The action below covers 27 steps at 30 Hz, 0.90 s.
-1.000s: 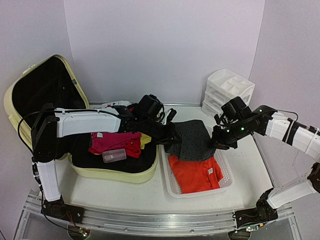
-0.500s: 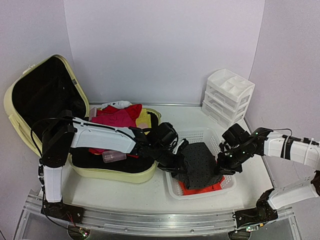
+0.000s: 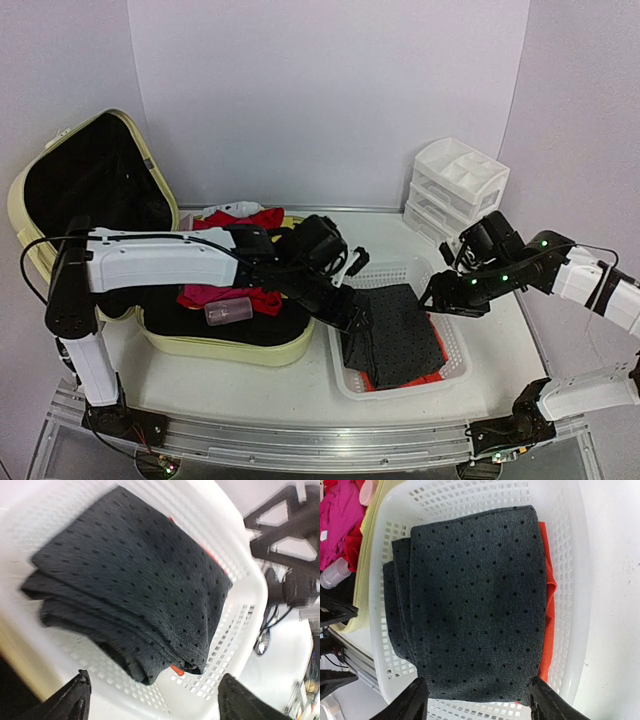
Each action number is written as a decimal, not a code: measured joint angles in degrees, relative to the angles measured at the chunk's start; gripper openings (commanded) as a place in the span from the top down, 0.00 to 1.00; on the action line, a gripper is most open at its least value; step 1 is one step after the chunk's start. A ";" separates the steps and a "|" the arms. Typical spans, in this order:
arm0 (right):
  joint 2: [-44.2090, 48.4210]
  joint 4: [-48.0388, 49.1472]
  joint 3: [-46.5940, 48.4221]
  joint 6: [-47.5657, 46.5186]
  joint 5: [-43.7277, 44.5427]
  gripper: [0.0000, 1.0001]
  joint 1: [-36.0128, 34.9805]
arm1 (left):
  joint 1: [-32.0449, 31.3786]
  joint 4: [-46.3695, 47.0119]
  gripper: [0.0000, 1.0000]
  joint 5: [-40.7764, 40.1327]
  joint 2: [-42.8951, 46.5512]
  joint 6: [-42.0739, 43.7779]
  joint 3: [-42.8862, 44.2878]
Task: Open, take out, and arrange the luggage
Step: Place the clothes in the bin.
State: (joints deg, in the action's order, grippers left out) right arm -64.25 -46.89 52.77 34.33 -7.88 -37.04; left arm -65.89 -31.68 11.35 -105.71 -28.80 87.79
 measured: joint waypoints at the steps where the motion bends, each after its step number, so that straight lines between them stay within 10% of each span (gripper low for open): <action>1: 0.20 -0.04 0.52 -0.63 0.20 0.23 0.00 | 0.02 -0.79 0.01 -1.90 1.75 0.55 0.00; 4: 0.17 -0.02 1.86 -2.29 0.94 0.03 0.00 | 0.31 -3.10 0.00 -7.34 6.54 1.79 -0.04; 14: -2.40 2.47 7.04 -5.64 2.47 0.02 0.00 | 6.03 -6.73 0.01 -18.05 20.76 3.72 -5.42; 21: -10.43 8.09 10.93 -5.44 -1.77 0.17 -0.31 | 15.10 -7.41 0.35 -16.26 26.62 2.54 -10.78; 27: -22.86 13.73 18.82 -3.72 -3.69 0.27 -5.29 | 21.20 -7.48 0.39 -13.00 28.06 0.92 -14.56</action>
State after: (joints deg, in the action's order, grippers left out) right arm -87.11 -33.17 71.59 30.61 -11.57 -42.33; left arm -44.69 -39.16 -1.65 -77.65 -27.88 73.23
